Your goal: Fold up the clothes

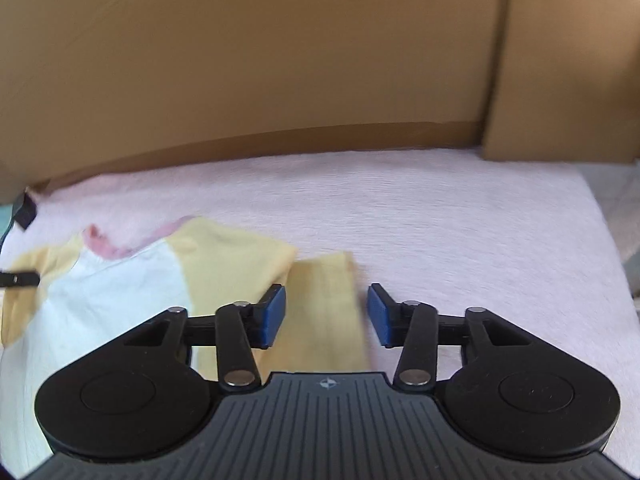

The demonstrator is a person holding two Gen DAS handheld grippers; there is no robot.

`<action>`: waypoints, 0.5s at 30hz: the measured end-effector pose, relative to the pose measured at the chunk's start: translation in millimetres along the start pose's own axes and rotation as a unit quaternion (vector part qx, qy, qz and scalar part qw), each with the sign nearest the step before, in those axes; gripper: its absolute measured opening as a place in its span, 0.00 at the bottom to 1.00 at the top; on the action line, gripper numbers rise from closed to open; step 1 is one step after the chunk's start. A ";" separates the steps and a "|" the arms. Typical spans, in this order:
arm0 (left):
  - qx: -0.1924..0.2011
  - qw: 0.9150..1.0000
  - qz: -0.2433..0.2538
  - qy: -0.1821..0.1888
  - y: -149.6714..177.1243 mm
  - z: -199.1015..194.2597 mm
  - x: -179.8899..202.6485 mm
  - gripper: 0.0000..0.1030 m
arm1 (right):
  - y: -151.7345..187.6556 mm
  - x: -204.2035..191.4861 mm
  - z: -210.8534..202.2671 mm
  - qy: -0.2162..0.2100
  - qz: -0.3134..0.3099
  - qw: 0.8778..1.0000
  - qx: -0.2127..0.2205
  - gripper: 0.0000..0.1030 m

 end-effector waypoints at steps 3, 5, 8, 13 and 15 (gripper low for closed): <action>-0.004 1.000 -0.004 -0.002 -2.7 3.2 -0.8 0.00 | -4.6 -12.9 5.3 0.027 -0.022 0.999 -0.010 0.08; -0.001 1.000 -0.005 -0.006 -3.5 2.1 -0.9 0.00 | -6.7 -16.4 4.9 0.034 -0.028 0.999 -0.013 0.04; 0.016 1.000 0.000 -0.020 -6.0 -5.4 0.4 0.00 | -7.2 -21.6 -13.4 0.060 -0.048 0.997 0.017 0.03; 0.043 0.999 0.000 -0.032 -17.8 -22.7 3.4 0.01 | -14.1 -17.2 -53.3 0.093 -0.054 0.991 0.078 0.03; 0.054 0.997 -0.001 -0.046 -25.6 -25.1 5.4 0.01 | -17.2 -15.3 -64.7 0.103 -0.055 0.989 0.095 0.03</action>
Point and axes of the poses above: each gripper's, at about its wrist camera, not at the fingertips, and z roughly the way its jaws point, x to its right, y to its underside, the point moved 1 cm from there along z, roughly the way its jaws point, and after that the axes turned 2 degrees about -x, right-handed, at the moved point
